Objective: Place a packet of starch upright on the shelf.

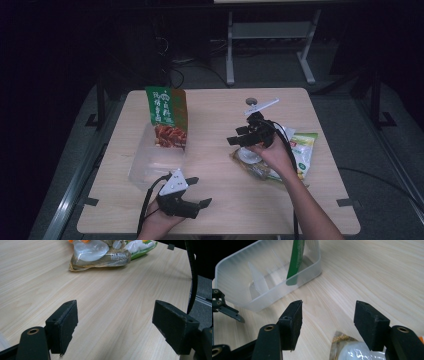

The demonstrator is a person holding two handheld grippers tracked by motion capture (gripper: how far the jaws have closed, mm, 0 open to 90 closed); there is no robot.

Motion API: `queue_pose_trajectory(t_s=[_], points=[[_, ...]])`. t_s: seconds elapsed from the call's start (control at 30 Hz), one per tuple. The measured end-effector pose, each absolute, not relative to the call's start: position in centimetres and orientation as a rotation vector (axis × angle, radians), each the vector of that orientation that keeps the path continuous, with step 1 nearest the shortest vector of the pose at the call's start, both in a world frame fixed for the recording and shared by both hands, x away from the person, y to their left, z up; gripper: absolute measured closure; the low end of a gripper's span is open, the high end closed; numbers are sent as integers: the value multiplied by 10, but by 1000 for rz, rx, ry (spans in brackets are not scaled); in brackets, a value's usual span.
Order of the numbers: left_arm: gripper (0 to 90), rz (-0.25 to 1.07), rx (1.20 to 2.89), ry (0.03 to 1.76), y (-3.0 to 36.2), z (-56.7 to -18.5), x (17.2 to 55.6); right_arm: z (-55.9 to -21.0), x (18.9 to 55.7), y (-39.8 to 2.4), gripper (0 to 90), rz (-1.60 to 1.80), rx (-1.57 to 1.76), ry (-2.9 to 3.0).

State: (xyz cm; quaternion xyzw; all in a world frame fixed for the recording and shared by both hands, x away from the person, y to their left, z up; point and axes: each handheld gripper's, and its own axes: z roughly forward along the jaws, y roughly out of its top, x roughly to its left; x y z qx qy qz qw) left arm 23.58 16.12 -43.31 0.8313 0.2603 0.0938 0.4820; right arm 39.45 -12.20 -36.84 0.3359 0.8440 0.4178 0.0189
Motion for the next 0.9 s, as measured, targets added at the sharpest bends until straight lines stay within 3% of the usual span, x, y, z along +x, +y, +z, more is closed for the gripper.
queue_pose_trajectory(t_s=[0.9], points=[[201, 229, 2051, 622, 159, -433, 235, -359, 369, -181, 365, 1232, 1137, 2543]])
